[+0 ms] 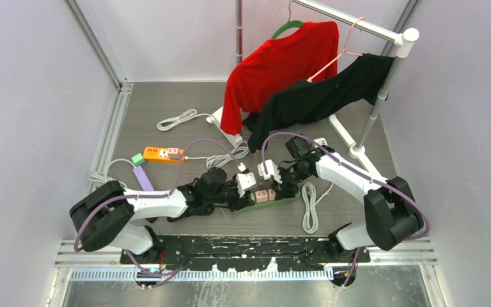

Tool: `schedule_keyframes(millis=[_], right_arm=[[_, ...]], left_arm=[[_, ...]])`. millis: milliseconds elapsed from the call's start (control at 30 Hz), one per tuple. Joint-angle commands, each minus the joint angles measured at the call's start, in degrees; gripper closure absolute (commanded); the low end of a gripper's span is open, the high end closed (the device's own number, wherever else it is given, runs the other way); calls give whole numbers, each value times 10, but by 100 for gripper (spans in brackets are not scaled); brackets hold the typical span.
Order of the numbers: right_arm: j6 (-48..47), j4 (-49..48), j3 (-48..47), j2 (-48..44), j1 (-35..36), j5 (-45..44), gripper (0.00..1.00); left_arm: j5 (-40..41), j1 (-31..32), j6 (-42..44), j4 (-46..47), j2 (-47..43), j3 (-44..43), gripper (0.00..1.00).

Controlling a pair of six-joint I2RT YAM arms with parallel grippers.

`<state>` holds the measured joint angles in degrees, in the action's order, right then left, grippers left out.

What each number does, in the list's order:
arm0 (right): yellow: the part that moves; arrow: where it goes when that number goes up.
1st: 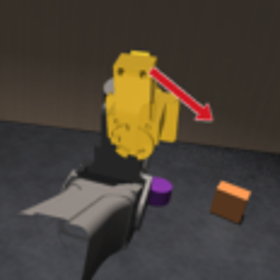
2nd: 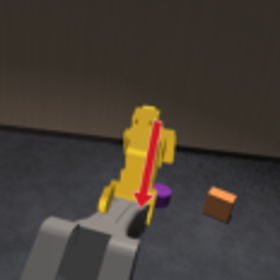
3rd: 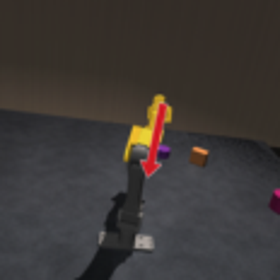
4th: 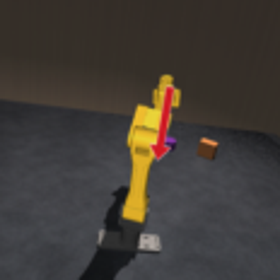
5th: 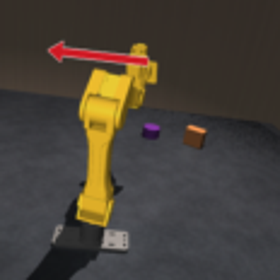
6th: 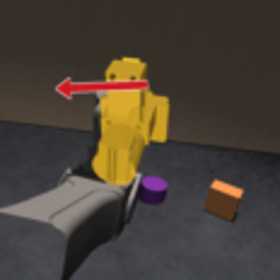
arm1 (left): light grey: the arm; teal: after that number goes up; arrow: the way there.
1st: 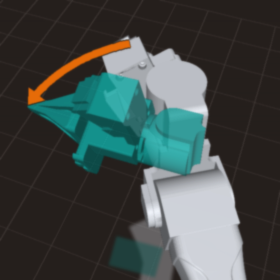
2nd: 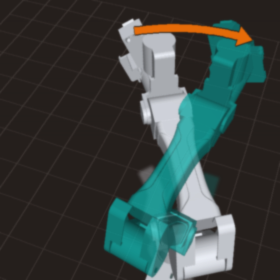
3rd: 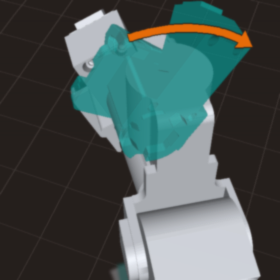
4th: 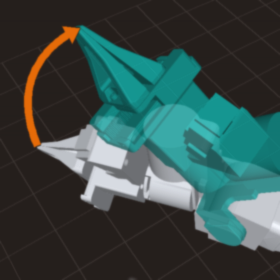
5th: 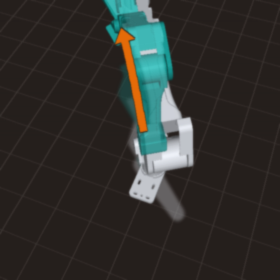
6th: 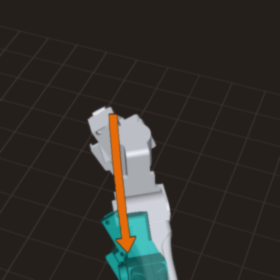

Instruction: Pull the plug off the socket

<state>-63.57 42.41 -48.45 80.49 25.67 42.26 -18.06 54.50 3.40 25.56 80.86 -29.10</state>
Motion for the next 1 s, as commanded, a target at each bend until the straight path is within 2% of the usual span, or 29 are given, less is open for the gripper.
schedule_keyframes(millis=[0, 100, 233, 267, 367, 467, 733, 867, 967], right_arm=[[15, -24, 7, -7, 79, -86, 99], [51, -52, -5, 22, 131, -127, 98], [100, -54, -29, 27, 125, -107, 94], [101, -46, -34, 22, 110, -92, 91], [84, -18, -29, -2, 60, -36, 73], [63, -12, -17, -14, 53, 2, 61], [62, -7, -23, -6, 78, 34, 49], [61, -9, -22, -6, 78, 18, 49], [54, -7, -22, -4, 77, -8, 67]], left_arm=[[32, -4, -2, -63, 3, 0, 100], [26, -3, -9, -68, 23, -14, 100], [29, 0, -8, -65, 31, -9, 100], [29, -1, -6, -63, 30, -6, 100], [26, 0, -4, -52, 24, 4, 100], [20, 0, -2, -26, 19, 17, 100], [17, 2, -7, 9, 14, 32, 100], [16, 5, -8, 23, 12, 40, 100], [17, 6, -8, 25, 10, 43, 100]])
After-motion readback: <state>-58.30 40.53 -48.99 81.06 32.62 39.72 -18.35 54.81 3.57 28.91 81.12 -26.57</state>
